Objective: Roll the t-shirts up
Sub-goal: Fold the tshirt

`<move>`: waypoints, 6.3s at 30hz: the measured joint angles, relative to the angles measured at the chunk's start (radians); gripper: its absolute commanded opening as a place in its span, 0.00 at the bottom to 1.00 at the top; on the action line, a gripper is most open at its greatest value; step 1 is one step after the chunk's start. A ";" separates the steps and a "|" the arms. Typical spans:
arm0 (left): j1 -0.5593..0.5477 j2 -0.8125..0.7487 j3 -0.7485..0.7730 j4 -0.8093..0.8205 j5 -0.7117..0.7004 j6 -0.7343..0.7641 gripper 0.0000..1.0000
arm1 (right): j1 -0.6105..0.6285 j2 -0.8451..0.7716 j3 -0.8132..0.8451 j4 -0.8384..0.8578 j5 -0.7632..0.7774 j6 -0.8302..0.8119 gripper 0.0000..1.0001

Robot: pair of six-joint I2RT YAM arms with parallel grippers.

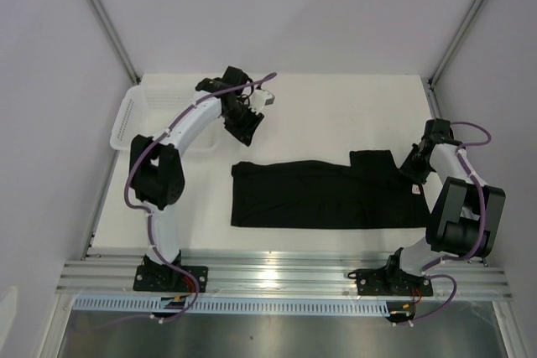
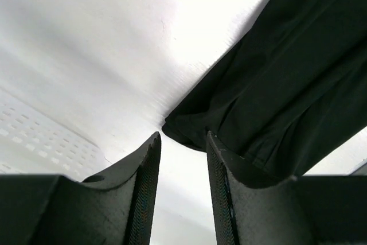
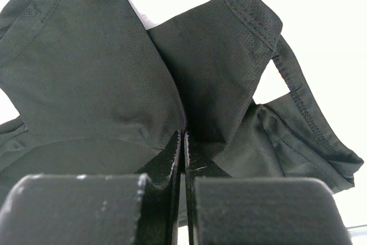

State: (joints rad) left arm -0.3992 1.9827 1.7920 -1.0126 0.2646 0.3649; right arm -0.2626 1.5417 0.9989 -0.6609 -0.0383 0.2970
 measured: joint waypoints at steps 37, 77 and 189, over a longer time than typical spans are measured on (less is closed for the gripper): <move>0.002 0.263 0.165 -0.220 0.027 0.003 0.43 | 0.013 0.000 -0.002 0.005 0.019 -0.009 0.00; 0.013 0.347 0.250 -0.233 -0.084 -0.122 0.45 | 0.038 0.002 -0.002 0.008 0.023 -0.013 0.00; 0.086 -0.085 -0.230 0.073 0.090 -0.139 0.01 | -0.058 0.074 0.218 -0.062 -0.014 -0.014 0.00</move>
State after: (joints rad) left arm -0.3134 1.8980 1.5623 -0.9398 0.3550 0.2256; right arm -0.3202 1.6154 1.2167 -0.7231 -0.0525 0.2829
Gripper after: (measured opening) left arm 0.007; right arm 0.010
